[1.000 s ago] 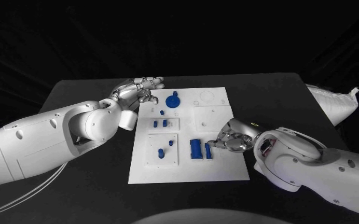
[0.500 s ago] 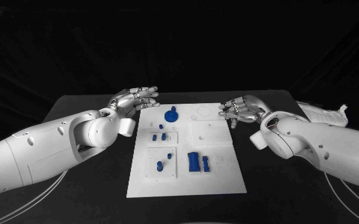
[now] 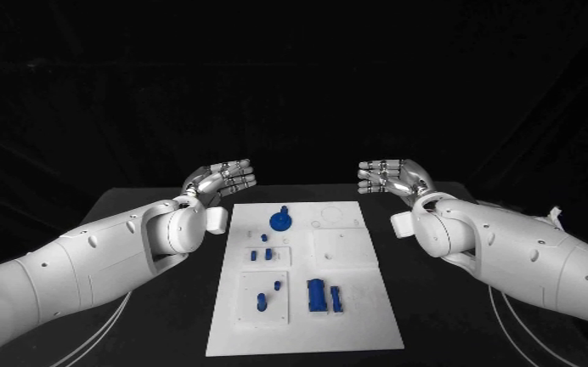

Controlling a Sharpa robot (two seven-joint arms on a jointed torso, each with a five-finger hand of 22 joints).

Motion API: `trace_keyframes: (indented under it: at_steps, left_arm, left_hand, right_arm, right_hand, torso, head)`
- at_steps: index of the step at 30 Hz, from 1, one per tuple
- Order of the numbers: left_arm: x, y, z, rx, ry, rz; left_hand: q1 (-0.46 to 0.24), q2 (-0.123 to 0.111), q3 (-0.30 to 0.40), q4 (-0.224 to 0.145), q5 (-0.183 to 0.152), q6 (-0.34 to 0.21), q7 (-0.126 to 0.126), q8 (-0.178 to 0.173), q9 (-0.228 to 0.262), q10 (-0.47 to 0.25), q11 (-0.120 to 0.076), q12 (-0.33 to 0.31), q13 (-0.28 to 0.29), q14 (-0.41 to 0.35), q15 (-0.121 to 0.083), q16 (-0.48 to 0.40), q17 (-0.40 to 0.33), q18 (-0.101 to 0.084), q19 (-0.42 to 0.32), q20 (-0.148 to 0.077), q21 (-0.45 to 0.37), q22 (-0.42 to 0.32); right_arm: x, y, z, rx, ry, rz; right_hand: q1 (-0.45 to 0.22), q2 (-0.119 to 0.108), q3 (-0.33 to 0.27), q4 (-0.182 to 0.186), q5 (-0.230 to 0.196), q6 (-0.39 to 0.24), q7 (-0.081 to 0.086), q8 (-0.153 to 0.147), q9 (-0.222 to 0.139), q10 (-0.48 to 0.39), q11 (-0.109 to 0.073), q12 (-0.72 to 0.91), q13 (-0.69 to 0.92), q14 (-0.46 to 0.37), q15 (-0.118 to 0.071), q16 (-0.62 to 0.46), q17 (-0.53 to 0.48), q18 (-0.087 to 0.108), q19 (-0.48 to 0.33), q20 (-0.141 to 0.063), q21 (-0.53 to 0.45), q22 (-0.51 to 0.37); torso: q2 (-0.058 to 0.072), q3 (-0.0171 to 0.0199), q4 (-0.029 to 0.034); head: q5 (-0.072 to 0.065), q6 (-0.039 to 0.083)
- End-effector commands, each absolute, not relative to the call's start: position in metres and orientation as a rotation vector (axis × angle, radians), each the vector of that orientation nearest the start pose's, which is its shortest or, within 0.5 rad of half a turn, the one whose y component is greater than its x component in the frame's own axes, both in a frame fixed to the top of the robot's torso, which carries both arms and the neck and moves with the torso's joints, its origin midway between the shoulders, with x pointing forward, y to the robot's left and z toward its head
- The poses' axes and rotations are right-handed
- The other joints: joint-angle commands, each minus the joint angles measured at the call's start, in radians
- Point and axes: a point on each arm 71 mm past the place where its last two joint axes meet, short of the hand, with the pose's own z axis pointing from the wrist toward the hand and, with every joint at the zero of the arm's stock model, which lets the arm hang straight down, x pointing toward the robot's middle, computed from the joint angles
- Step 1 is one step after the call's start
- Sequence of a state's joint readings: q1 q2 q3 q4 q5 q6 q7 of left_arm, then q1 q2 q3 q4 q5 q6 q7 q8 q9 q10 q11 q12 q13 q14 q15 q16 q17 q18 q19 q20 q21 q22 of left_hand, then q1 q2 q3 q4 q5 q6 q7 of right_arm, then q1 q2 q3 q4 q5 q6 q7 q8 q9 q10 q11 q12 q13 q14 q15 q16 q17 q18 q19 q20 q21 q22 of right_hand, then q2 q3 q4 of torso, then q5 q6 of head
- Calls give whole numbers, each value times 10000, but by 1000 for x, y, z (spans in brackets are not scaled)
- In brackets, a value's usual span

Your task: Assemble the parts on the task board

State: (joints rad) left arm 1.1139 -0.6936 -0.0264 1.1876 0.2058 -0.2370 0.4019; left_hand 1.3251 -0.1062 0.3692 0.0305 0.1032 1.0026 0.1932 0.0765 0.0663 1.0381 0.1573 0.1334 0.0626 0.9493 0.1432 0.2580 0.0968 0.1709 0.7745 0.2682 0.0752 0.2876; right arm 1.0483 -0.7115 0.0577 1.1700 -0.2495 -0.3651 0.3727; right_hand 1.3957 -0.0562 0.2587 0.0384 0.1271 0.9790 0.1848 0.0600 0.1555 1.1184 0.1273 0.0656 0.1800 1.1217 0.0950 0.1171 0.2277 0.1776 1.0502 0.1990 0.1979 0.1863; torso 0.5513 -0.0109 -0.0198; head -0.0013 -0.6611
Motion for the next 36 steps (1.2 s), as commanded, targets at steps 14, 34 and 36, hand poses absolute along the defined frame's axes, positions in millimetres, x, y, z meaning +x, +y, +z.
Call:
trace_keyframes:
  at_steps: [14, 34, 36]
  left_arm:
    - [514, 225, -243, -13880, 12821, -13745]
    - [462, 192, -224, -12089, 12178, -12289]
    - [462, 192, -224, -12089, 12178, -12289]
  left_hand:
    - [-7143, 1062, -2018, -305, -1032, -5396, -1037, -765, -663, -5575, -830, -1334, -626, -5057, -1432, -1493, -968, -734, -4200, -1452, -752, -1611]
    - [-10573, 1062, -2943, -305, -1032, -7997, -1932, -765, -663, -8275, -1573, -1334, -626, -7551, -1432, -2580, -968, -1709, -6181, -2682, -752, -2876]
    - [-10745, 1062, -2989, -305, -1032, -8130, -1932, -765, -663, -8413, -1573, -1334, -626, -7675, -1432, -2580, -968, -1709, -6265, -2682, -752, -2876]
  right_arm:
    - [512, -232, -238, 11007, 12996, 12480]
    - [462, -192, -224, 12089, 12178, 12289]
    - [462, -192, -224, 12089, 12178, 12289]
  right_hand:
    - [-7660, 562, -1354, -384, -1271, -5323, -995, -600, -1555, -6040, -1273, -656, -1800, -5985, -950, -1171, -1443, -808, -5566, -1068, -1240, -1863]
    - [-11197, 562, -2587, -384, -1271, -7835, -1848, -600, -1555, -8934, -1273, -656, -1800, -8926, -950, -1171, -2277, -1776, -8343, -1990, -1979, -1863]
    - [-11383, 562, -2587, -384, -1271, -7966, -1848, -600, -1555, -9087, -1273, -656, -1800, -9083, -950, -1171, -2277, -1776, -8486, -1990, -1979, -1863]
  torso:
    - [-69, 104, 187]
    - [-71, 109, 198]
    - [-71, 109, 198]
  head:
    - [13, 582]
    - [13, 611]
    - [13, 611]
